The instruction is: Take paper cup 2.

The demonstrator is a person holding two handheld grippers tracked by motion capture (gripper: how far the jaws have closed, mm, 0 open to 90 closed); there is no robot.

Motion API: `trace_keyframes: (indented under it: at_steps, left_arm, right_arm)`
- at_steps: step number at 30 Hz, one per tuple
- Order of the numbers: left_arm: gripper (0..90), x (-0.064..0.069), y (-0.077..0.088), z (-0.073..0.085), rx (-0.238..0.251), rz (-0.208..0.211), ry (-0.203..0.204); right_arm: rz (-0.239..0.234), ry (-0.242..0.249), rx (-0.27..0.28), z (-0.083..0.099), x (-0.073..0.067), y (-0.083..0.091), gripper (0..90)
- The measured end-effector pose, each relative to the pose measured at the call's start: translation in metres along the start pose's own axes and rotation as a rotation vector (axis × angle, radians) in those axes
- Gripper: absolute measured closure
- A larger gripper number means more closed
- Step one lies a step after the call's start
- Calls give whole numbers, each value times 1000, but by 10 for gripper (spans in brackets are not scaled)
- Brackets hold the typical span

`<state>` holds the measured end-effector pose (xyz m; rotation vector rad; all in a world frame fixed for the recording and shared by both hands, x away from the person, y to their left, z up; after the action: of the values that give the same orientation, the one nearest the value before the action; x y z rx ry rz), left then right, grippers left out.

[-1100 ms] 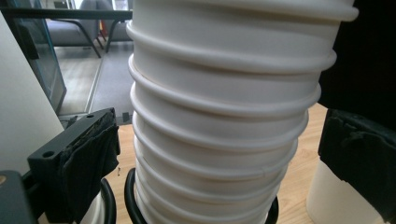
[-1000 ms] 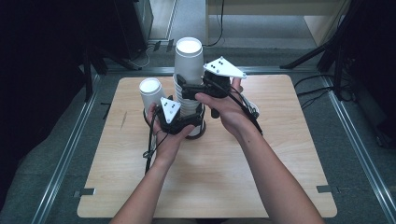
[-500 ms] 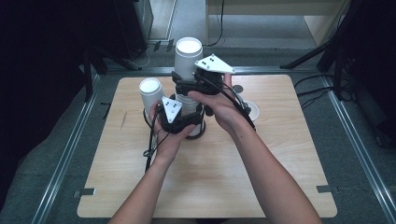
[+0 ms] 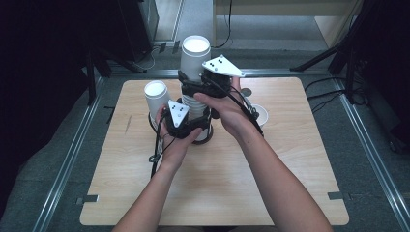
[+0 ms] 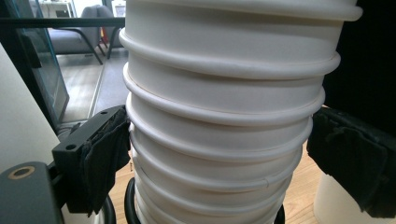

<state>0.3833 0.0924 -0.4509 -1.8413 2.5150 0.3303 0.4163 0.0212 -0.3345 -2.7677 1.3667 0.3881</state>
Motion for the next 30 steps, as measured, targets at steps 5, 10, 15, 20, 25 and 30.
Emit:
trace_keyframes:
  at_steps: [5, 10, 15, 20, 25, 30]
  left_arm:
    - [67, 0, 0, 0, 0, 3, 1]
    - [68, 0, 0, 0, -1, 3, 1]
    - [68, 0, 1, 0, -1, 4, -1]
    - [69, 0, 1, 1, 0, 4, -3]
    - [70, 0, 1, 1, -2, 5, -4]
    - [70, 0, 1, 1, -2, 4, -2]
  right_arm:
    - [0, 0, 11, -3, -1, 1, 123]
    - [10, 7, 38, -8, -3, 1, 127]
    - [15, 9, 53, -12, -5, 2, 131]
    - [16, 8, 69, -19, -7, 3, 133]
    - [24, -3, 91, -27, -9, 4, 136]
    - [27, 8, 113, -35, -13, 7, 138]
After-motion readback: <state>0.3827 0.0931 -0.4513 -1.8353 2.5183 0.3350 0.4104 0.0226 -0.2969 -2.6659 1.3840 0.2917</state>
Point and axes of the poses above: each handheld gripper's, and its own axes: y roughly backward along the jaws, z roughly out of its underside, x roughly to its right, the point moved 5 cm from there along -y, roughly forward along the jaws, and after that the axes turned 9 degrees about -y, right-handed, at the moved point
